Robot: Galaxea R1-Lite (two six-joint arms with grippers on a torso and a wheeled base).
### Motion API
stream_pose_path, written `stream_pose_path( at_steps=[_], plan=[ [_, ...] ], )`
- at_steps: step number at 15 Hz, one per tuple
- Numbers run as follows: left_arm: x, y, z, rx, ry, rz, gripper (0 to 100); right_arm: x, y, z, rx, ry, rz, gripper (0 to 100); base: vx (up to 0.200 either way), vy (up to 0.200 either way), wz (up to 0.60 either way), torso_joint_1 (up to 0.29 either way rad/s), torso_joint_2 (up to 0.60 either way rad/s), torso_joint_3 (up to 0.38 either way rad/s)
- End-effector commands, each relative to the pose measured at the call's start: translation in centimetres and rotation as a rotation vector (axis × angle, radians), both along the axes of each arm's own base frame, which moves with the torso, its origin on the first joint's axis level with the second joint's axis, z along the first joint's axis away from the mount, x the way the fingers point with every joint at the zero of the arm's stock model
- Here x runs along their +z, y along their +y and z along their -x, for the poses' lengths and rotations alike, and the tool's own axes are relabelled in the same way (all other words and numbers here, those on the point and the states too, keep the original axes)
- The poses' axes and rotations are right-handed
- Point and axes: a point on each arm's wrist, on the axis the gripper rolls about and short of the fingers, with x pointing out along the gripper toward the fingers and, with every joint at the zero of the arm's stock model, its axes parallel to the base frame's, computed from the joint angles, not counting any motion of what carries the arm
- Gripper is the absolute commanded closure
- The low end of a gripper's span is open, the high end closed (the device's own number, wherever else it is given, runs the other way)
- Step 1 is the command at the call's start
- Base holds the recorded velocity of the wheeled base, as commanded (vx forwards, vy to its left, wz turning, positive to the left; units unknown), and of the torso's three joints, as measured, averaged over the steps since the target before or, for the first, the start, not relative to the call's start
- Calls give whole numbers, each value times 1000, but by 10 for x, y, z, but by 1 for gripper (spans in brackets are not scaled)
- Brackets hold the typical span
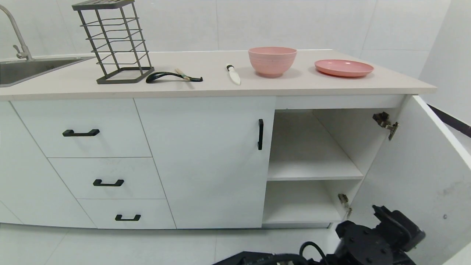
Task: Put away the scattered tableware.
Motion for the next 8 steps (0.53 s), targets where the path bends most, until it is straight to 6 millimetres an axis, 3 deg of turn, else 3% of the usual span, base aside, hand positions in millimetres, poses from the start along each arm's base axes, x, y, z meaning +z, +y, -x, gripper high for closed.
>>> stream_pose_path(
  at_steps=[1,3,4,7,8],
  plan=[
    [-20,-32,38,-120,1,-6,0,8,0,-3,-3,12,1,0,0,0,0,0,0,0],
    [-34,-40,49,-146,11,-42,0,7,0,-4,-3,15,1,0,0,0,0,0,0,0],
    [-37,-39,42,-129,14,-45,0,7,0,-4,-4,17,1,0,0,0,0,0,0,0],
    [-28,-27,-1,-43,0,-2,0,4,0,-4,-5,21,3,0,0,0,0,0,0,0],
    [-17,-21,-19,-9,-12,22,0,3,0,-5,-4,25,2,0,0,0,0,0,0,0]
  ],
)
